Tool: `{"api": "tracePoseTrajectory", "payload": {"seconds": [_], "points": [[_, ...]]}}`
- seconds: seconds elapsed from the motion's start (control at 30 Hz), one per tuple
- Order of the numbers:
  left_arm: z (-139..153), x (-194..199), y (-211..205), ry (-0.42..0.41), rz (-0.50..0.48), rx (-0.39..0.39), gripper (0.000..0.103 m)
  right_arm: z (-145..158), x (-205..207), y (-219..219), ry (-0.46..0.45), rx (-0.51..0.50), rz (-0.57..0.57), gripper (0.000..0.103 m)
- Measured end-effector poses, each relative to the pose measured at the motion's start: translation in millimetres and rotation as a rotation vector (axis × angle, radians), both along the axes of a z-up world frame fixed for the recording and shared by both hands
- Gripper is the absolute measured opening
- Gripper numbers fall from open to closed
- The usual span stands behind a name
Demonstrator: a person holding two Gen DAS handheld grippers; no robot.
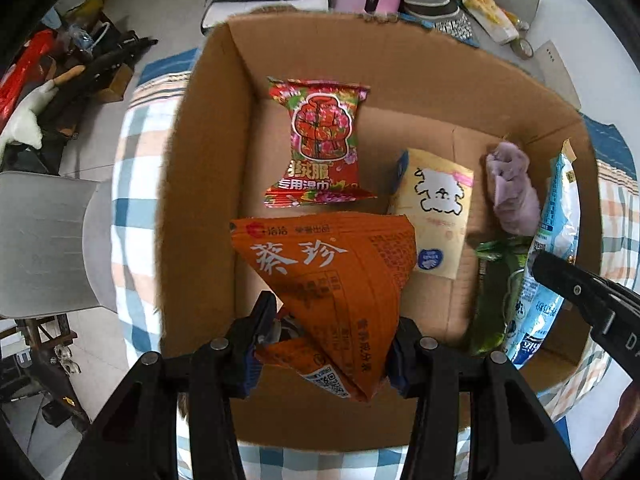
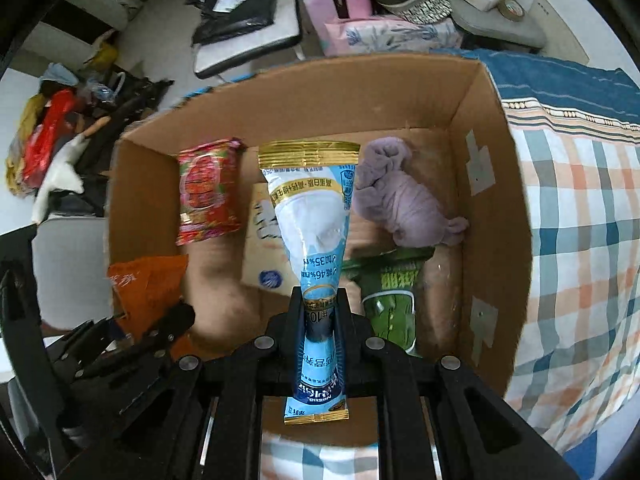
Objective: Organize soft objects
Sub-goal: 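Carry both items into the cardboard box and open both tools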
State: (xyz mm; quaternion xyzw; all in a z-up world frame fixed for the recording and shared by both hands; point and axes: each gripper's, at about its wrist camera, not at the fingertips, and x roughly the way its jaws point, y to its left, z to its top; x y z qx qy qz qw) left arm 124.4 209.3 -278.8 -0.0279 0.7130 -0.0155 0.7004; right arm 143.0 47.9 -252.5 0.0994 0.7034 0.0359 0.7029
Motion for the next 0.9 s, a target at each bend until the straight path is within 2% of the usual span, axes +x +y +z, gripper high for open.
{"api": "tracePoseTrajectory", "payload": {"seconds": [0.2, 0.33, 0.5, 0.57, 0.6, 0.67, 0.9], "points": [[-19, 11, -6, 0.029, -0.022, 0.01, 0.051, -26, 10, -3, 0.029, -0.02, -0.024, 0.015], [-26, 14, -5, 0.055, -0.003, -0.003, 0.053, -38, 16, -4, 0.049, -0.006, -0.024, 0.016], [-29, 13, -2, 0.064, 0.024, -0.019, 0.055, -43, 19, -2, 0.05, -0.004, -0.011, 0.031], [-28, 13, -3, 0.063, 0.028, -0.019, 0.059, -41, 17, -2, 0.048, -0.013, -0.005, 0.035], [-26, 13, -2, 0.057, 0.031, -0.026, 0.059, -40, 17, -2, 0.048, -0.016, -0.002, 0.038], [-20, 10, -3, 0.041, 0.032, -0.028, 0.069, -37, 14, -3, 0.05, -0.02, 0.005, 0.044], [17, -2, -4, -0.043, 0.041, -0.031, 0.071, -14, -5, -10, 0.021, -0.056, 0.033, 0.051]]}}
